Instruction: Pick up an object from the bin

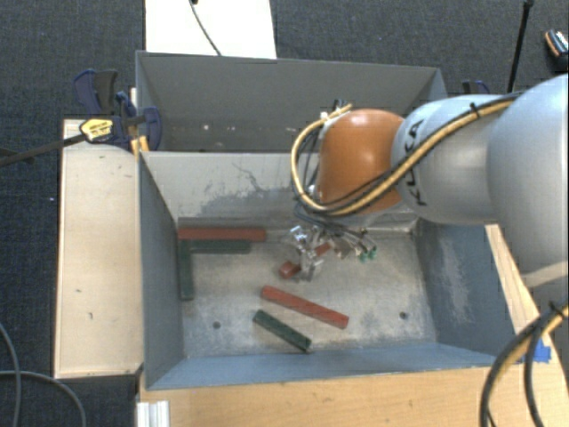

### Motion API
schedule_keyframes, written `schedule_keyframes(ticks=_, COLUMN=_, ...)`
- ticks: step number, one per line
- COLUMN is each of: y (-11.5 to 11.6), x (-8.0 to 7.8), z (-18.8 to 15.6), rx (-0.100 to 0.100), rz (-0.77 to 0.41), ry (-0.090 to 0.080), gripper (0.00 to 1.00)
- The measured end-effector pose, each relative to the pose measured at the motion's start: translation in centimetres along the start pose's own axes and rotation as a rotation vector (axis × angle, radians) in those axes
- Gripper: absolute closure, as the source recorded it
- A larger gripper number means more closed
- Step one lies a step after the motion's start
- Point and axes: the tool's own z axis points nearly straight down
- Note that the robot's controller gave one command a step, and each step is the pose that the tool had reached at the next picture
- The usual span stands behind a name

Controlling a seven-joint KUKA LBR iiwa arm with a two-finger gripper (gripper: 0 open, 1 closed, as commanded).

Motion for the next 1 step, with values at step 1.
schedule_keyframes(ticks=1, y=-2.4, x=3.7, z=-18.68, rx=0.005, rz=-0.056, ry=-0.008, gripper=1.0)
